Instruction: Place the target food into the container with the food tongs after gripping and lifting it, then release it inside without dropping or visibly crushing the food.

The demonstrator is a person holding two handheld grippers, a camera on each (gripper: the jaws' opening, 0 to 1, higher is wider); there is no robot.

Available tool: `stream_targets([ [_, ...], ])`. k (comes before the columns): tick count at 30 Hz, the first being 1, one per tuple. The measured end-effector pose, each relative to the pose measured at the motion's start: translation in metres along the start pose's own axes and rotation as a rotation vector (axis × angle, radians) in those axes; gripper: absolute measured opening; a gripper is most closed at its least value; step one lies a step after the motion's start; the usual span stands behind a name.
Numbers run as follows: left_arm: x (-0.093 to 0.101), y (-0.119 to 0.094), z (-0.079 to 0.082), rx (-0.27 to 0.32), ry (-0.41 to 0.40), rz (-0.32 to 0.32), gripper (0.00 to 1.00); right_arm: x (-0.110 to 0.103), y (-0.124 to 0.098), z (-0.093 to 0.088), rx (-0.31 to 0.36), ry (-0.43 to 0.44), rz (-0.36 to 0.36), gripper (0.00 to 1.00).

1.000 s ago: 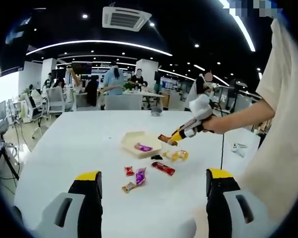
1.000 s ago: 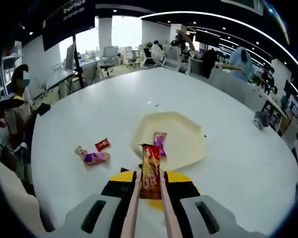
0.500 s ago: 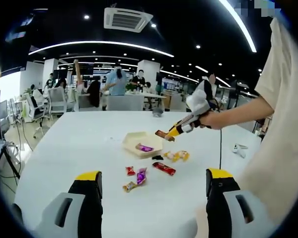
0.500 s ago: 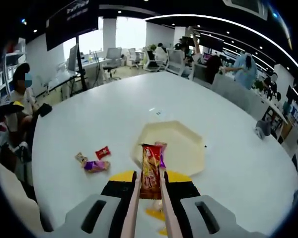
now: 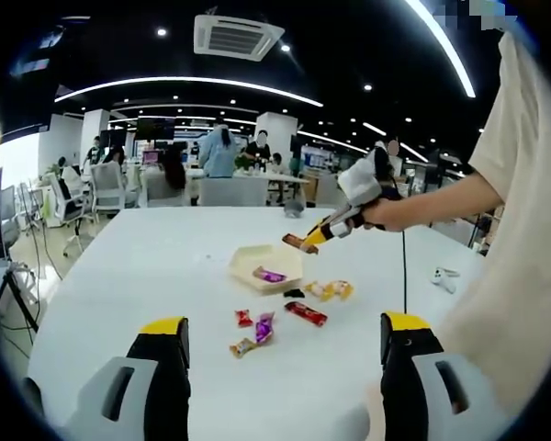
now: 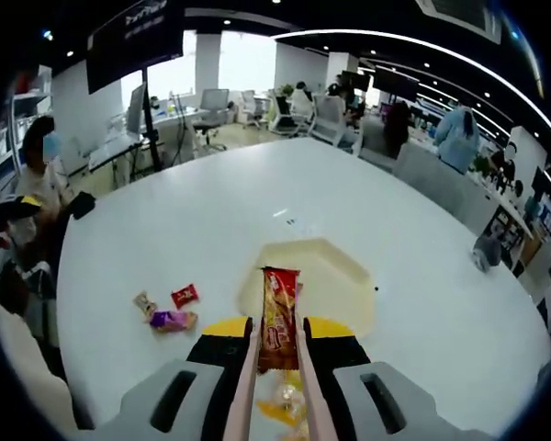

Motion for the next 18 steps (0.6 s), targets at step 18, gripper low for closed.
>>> stream_targets([
  [18, -0.008, 0.0, -0.004, -0.007, -0.014, 0.007, 0.85, 0.016, 0.015, 0.02, 0.011, -0.018, -0.01, 0.21],
])
Point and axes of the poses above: the point that each gripper's makers call its tool centre point, and the gripper's own axes: y roughly forward along the fingers, x roughly to its right, z roughly out of its top, the point moved 2 cm from there along -y, roughly backward along the fingers, and after that the axes turned 12 degrees about -z, right-handed, at the moved point
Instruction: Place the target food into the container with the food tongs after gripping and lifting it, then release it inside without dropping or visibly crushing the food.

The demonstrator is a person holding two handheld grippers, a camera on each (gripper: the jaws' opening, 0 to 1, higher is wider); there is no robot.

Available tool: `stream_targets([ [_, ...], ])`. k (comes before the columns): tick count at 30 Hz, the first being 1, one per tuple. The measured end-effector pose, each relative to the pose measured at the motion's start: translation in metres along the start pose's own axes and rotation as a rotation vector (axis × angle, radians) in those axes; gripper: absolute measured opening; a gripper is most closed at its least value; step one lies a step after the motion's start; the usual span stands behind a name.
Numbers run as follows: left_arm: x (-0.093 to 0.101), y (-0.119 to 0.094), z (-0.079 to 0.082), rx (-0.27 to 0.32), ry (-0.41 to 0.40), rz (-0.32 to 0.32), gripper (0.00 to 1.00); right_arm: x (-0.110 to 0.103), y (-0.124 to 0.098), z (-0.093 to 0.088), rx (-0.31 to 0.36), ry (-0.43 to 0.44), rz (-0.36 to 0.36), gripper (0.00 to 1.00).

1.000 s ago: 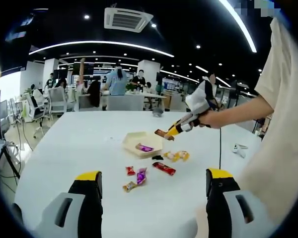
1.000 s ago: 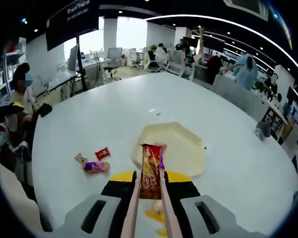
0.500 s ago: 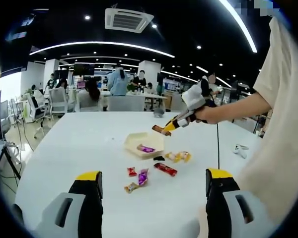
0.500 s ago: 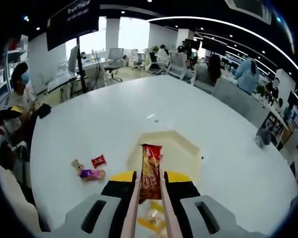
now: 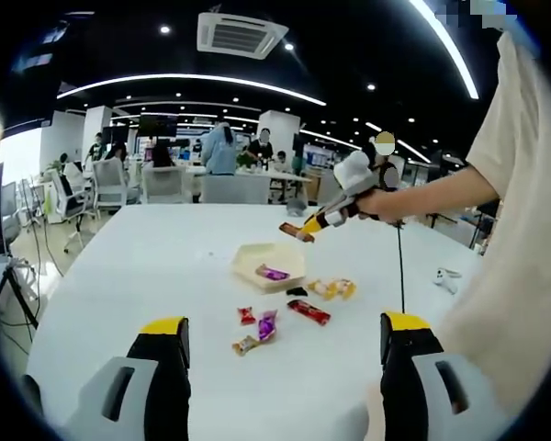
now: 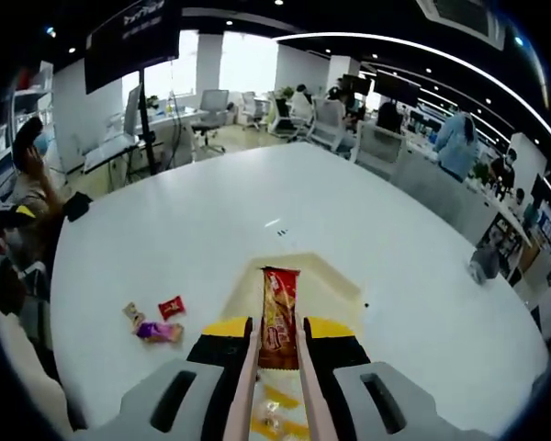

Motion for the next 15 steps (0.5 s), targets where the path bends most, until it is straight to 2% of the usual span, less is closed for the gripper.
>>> stream_targets([
  [15, -0.004, 0.003, -0.001, -0.005, -0.008, 0.0, 0.86, 0.02, 0.014, 0.019, 0.024, 0.012, -0.019, 0.21],
])
Point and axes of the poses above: the point that each gripper's makers call its tool centre point, and the gripper's own axes: y roughly forward along the fingers, x roughly to its right, z roughly out of its top, the point moved 2 cm from there along -y, roughly backward along the fingers, and after that the axes turned 12 degrees about -z, right-handed, at the moved point
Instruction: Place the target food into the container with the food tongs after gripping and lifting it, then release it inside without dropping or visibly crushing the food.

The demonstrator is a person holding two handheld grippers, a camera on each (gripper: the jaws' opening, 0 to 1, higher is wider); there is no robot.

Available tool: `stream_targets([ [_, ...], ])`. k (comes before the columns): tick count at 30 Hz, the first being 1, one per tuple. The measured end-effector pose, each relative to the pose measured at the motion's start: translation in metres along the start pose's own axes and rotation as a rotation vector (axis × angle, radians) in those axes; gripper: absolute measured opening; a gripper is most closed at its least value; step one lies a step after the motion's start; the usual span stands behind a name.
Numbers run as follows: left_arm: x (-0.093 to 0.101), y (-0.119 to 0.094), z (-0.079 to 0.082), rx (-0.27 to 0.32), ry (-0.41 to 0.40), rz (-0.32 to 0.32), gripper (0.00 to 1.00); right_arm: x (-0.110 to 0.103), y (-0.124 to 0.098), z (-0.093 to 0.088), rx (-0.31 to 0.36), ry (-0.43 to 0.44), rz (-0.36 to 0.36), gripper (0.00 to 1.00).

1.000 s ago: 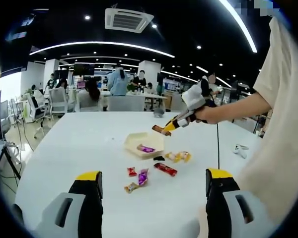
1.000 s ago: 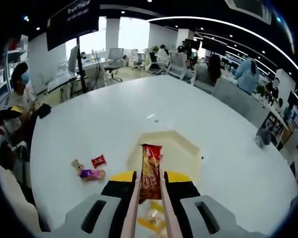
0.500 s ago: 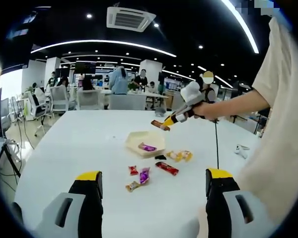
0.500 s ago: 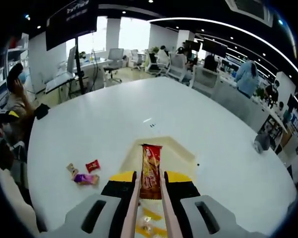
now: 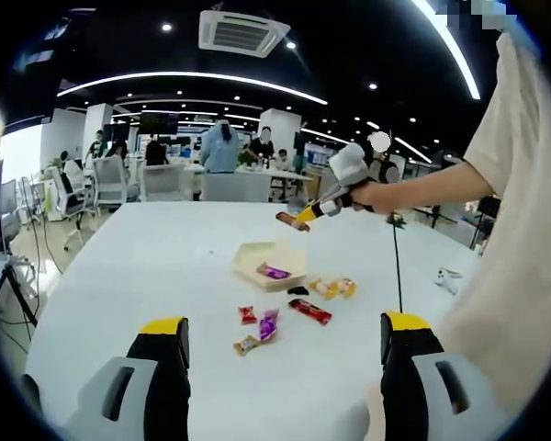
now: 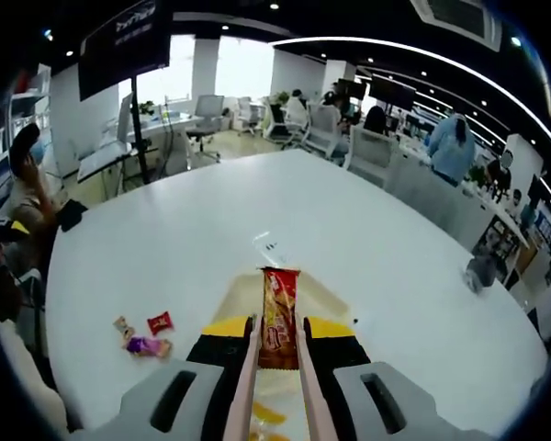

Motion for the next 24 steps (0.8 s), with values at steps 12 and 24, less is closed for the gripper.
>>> stream_targets([
  [12, 0.0, 0.0, 0.001, -0.013, 0.024, -0.008, 0.88, 0.004, 0.007, 0.012, 0.013, -0.003, -0.004, 0.22],
  [24, -0.001, -0.003, -0.002, -0.017, 0.013, 0.002, 0.88, 0.007, 0.012, 0.019, 0.013, -0.027, -0.013, 0.21],
])
Point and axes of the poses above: the point that each gripper's makers call its tool centre point, and the gripper's own axes: y roughly forward along the fingers, x roughly to its right, z roughly out of its top, the point moved 2 cm from there along -y, roughly backward along the fingers, and after that the axes turned 12 degrees about -z, right-handed, at the moved point
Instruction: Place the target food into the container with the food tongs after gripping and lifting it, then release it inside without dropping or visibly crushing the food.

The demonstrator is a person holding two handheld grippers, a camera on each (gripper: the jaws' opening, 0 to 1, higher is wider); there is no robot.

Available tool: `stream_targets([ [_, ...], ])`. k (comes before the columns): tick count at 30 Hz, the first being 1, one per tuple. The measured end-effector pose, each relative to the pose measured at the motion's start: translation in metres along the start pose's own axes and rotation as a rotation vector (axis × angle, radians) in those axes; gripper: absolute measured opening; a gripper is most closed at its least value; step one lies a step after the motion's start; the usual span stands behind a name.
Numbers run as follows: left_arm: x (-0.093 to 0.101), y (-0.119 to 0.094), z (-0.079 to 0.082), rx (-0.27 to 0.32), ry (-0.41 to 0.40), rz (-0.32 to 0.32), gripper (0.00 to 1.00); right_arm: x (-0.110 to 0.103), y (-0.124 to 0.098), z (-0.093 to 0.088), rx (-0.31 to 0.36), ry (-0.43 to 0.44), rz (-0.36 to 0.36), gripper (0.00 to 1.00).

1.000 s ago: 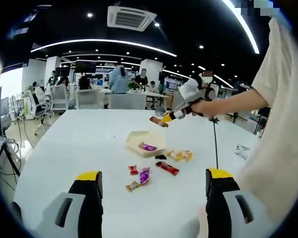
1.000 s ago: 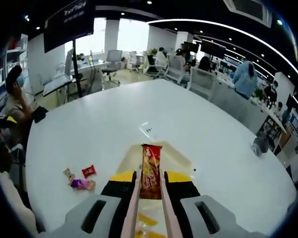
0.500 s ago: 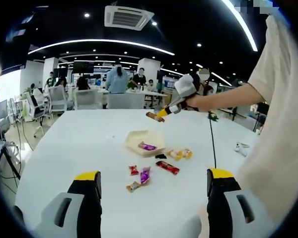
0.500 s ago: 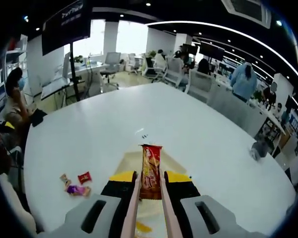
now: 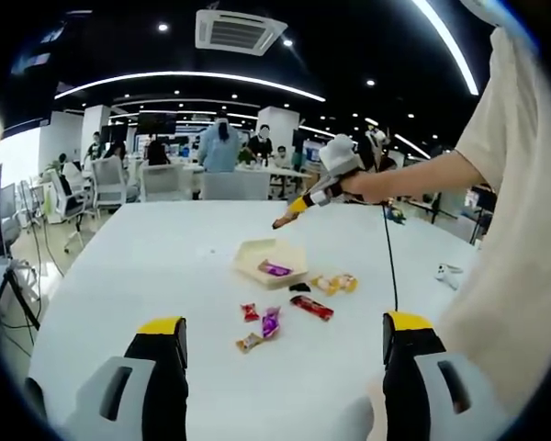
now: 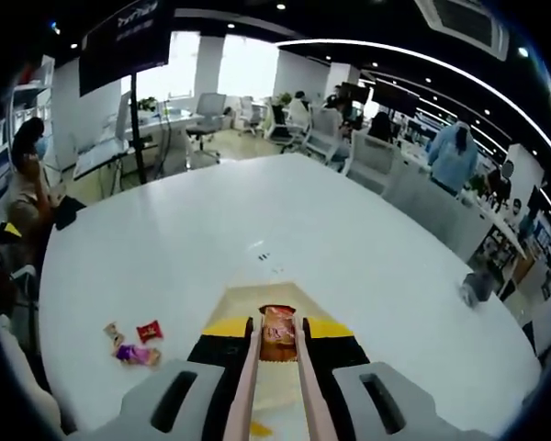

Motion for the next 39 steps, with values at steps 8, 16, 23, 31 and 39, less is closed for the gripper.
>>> stream_targets([
  [8, -0.001, 0.001, 0.0, 0.0, -0.003, 0.0, 0.87, 0.005, 0.001, 0.007, 0.016, 0.0, -0.009, 0.21],
  [16, -0.003, 0.001, 0.001, -0.002, -0.003, 0.002, 0.87, 0.006, 0.006, 0.019, 0.036, 0.001, -0.009, 0.21],
  [23, -0.003, 0.0, 0.001, -0.001, -0.007, 0.006, 0.87, 0.007, 0.009, 0.025, 0.045, -0.001, -0.008, 0.21],
  [31, -0.004, 0.001, 0.001, -0.001, -0.009, 0.006, 0.87, 0.008, 0.009, 0.03, 0.053, -0.001, -0.011, 0.21],
  [39, -0.004, 0.001, -0.001, -0.002, -0.011, 0.006, 0.86, 0.01, 0.009, 0.032, 0.061, 0.015, -0.015, 0.21],
])
Point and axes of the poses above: the point that each gripper's makers call its tool centre point, and the gripper's own axes: y roughly forward along the fingers, x roughly to its right, z roughly out of its top, the point moved 2 cm from there along -y, roughly backward along the fingers, and after that the axes turned 12 degrees about -z, right-handed, at the moved point
